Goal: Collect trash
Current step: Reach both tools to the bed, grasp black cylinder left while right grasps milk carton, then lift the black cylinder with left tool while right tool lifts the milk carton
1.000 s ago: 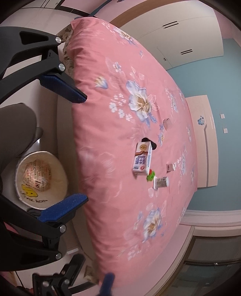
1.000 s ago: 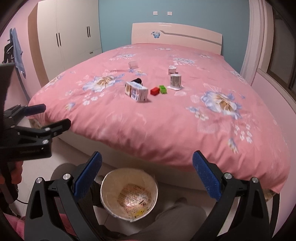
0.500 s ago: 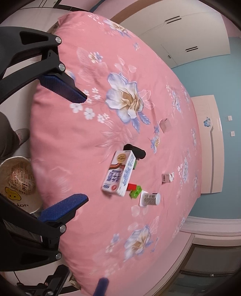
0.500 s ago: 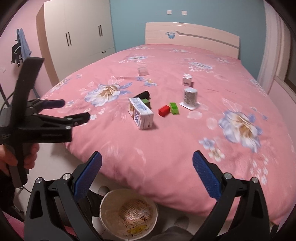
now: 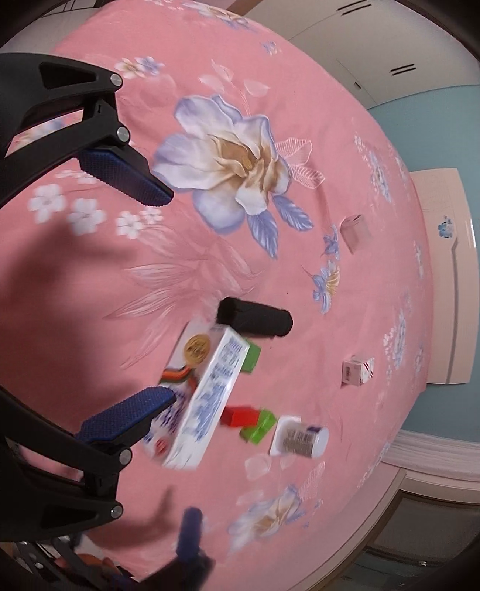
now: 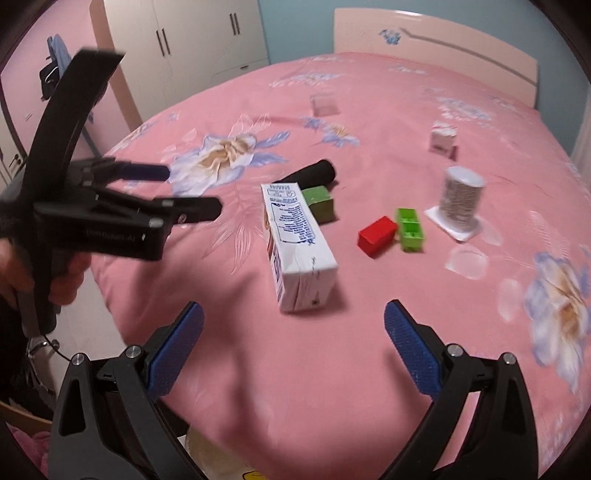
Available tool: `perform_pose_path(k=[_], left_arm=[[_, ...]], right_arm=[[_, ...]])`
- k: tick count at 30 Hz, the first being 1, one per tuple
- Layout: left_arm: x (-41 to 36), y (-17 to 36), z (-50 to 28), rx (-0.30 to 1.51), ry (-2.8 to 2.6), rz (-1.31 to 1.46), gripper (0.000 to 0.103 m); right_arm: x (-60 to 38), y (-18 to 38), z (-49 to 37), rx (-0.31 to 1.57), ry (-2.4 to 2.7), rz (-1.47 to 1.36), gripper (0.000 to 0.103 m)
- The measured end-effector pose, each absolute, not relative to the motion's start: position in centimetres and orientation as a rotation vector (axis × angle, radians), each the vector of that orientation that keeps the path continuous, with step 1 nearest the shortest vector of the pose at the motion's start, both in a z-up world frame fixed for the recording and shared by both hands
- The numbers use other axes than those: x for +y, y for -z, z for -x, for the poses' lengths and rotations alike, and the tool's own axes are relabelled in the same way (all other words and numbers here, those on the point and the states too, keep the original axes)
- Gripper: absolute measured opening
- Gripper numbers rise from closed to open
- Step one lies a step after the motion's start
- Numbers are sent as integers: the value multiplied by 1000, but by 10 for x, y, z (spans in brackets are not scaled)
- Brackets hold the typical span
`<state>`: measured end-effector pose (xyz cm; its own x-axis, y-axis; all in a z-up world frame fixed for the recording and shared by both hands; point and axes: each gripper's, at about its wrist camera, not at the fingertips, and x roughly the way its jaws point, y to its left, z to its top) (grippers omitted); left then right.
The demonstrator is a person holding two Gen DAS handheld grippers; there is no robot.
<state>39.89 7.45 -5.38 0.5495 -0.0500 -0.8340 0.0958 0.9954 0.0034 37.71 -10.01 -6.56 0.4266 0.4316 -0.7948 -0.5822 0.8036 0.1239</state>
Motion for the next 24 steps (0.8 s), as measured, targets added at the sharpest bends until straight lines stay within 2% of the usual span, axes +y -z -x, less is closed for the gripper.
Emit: perform_pose_path(k=[6,15,16,18,20,24], left_arm=[[75,62,-446,1019,132,-28,100],[70,83,-528,1139,164,34,99],[70,87,-533,1153,159,36,99],[67,100,-545,1197,164,40,95],[65,111,-553,1233,169,45,79],[56,126,-564,1270,147,10,72]], right_arm=[[-81,89,-405,967,-675,201,92],[-69,105,-430,1010,-728,201,72],[-68,107,-433,1019,-735,200,67],[-67,109,-437,1028,-746,198,64],[-64,110,-440,1025,-752,205,62],[-59,112,-445,1030,-767,209,56]])
